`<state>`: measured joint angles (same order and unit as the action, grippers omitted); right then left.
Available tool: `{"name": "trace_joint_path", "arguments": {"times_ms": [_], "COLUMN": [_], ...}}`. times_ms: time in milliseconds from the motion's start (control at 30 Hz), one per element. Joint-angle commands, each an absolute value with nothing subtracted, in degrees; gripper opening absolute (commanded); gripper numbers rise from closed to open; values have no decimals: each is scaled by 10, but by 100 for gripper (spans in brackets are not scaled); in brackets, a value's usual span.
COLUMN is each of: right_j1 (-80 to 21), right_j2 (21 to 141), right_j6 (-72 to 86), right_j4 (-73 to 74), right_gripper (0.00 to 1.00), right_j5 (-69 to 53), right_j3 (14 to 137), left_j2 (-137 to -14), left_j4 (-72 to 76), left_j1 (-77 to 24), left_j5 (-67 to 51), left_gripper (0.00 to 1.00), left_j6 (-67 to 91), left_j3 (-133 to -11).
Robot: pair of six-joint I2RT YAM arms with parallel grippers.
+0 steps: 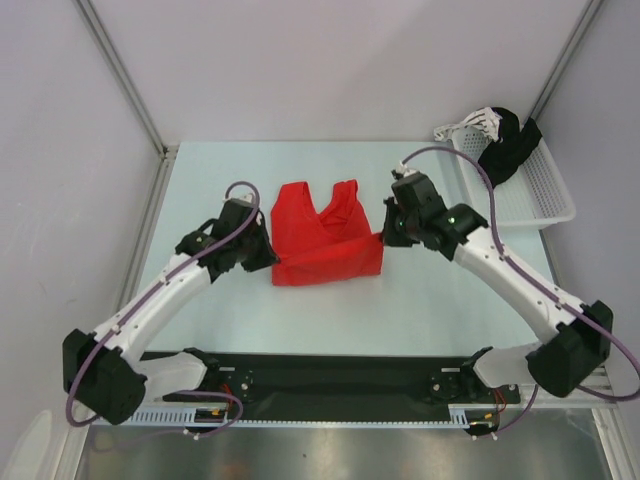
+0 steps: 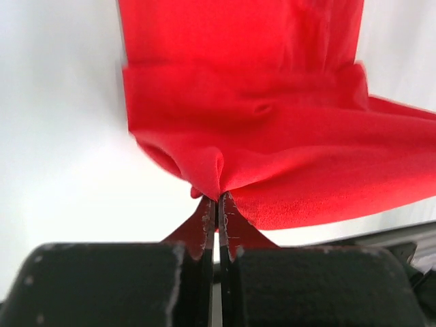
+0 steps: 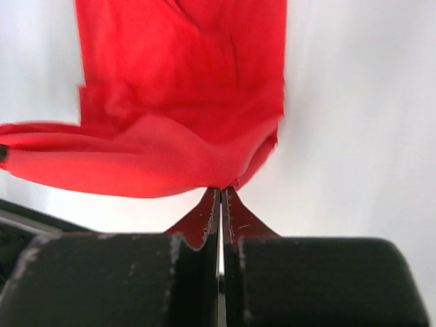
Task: Fold and stack the tank tops
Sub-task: Fold the tank top
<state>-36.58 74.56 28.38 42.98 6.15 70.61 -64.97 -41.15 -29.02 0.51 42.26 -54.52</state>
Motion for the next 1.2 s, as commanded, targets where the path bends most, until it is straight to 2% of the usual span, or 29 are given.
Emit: {"name": "trace_joint_path", "arguments": {"times_ms": [0, 533, 867, 1167], "right_j1": [-336, -220, -197, -178], "right_j2": [798, 1064, 1169, 1268], "right_j6": [235, 220, 217, 236], "right_j4": [397, 355, 315, 264], "right_gripper": [0, 0, 0, 2], "right_j5": [21, -90, -127, -124], "right_j3": [793, 1025, 1100, 1169], "left_j2": [-697, -896, -1018, -1177], "left_j4": [-377, -353, -342, -338], "left_j1": [-246, -138, -100, -89], "left_j5": [-30, -62, -89, -108], "left_gripper": [0, 0, 0, 2], "left_j6": [372, 338, 336, 333], "left_j3": [-602, -783, -876, -1020]}}
